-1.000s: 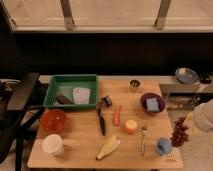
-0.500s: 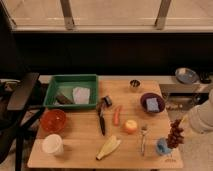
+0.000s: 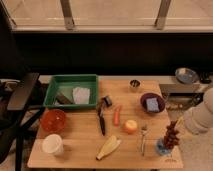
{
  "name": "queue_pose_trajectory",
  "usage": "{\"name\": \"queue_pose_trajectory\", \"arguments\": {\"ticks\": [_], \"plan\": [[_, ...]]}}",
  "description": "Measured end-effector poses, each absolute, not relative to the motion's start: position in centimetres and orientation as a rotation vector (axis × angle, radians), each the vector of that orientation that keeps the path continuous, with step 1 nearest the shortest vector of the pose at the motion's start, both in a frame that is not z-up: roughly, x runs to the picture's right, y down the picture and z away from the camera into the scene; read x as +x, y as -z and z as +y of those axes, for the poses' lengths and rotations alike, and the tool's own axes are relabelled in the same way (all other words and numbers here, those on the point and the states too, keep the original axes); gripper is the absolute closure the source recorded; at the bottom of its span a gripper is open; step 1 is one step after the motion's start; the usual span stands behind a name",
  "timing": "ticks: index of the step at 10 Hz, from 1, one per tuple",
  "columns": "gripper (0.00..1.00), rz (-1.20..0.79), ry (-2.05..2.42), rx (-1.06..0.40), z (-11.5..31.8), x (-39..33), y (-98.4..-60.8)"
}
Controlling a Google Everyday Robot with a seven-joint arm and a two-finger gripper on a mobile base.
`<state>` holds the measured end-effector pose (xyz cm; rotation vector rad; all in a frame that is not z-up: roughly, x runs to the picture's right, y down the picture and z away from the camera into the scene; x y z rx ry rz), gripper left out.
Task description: Place grapes in plastic cup
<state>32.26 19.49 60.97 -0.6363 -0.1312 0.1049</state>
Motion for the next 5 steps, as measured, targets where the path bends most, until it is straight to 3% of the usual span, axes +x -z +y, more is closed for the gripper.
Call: {"name": "queue_pose_trajectory", "arguments": {"ticks": [5], "plan": [[1.00, -0.168, -0.117, -0.689, 21.8, 31.8, -63.4]]}}
